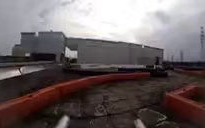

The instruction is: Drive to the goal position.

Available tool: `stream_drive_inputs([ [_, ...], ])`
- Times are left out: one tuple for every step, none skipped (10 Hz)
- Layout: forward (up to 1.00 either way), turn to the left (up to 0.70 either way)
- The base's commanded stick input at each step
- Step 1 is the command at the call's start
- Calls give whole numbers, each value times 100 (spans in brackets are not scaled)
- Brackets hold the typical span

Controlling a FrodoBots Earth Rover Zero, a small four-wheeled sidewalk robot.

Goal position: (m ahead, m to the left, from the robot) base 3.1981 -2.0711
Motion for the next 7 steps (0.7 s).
stream_drive_inputs([
  [70,-35],
  [70,-35],
  [70,-35],
  [70,-35],
  [70,-35],
  [70,-35],
  [70,-35],
])
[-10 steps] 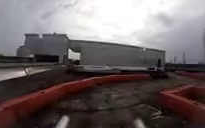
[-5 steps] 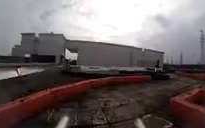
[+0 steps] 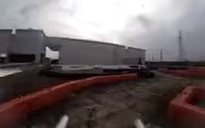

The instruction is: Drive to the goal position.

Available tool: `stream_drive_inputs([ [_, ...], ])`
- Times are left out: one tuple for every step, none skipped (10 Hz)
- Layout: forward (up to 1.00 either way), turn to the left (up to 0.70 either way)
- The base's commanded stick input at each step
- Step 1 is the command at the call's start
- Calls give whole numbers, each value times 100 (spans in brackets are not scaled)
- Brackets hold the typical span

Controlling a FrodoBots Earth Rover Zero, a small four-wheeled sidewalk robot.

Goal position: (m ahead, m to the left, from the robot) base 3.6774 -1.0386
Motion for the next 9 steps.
stream_drive_inputs([
  [70,-35],
  [70,-33],
  [70,-19],
  [70,-35],
  [70,-35],
  [70,-35],
  [70,-35],
  [70,-35],
  [70,-35],
])
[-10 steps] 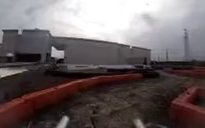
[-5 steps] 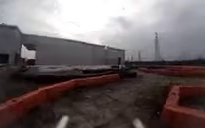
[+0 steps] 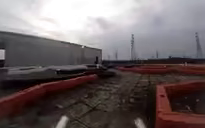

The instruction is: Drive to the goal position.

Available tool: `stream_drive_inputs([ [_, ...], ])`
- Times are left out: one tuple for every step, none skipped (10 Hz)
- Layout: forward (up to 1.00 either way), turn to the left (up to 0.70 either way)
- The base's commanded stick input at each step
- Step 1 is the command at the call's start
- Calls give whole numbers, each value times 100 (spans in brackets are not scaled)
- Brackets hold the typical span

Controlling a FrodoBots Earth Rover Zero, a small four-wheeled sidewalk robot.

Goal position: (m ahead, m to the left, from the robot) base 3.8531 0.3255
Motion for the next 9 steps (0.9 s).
stream_drive_inputs([
  [70,-6],
  [70,0],
  [70,-23],
  [70,-35],
  [70,-23],
  [70,-7],
  [70,0],
  [70,0],
  [70,0],
])
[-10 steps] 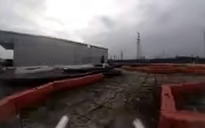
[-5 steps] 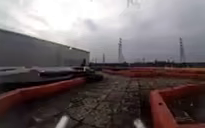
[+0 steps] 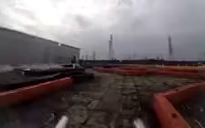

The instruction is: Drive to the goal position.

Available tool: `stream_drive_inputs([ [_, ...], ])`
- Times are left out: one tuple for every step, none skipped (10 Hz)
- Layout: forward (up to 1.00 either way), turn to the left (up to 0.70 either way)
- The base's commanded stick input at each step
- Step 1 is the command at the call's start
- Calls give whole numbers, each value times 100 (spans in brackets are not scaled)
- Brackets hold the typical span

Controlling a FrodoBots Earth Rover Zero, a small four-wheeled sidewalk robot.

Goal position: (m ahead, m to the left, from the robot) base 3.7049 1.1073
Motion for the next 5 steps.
stream_drive_inputs([
  [70,0],
  [70,0],
  [70,0],
  [70,0],
  [70,0],
])
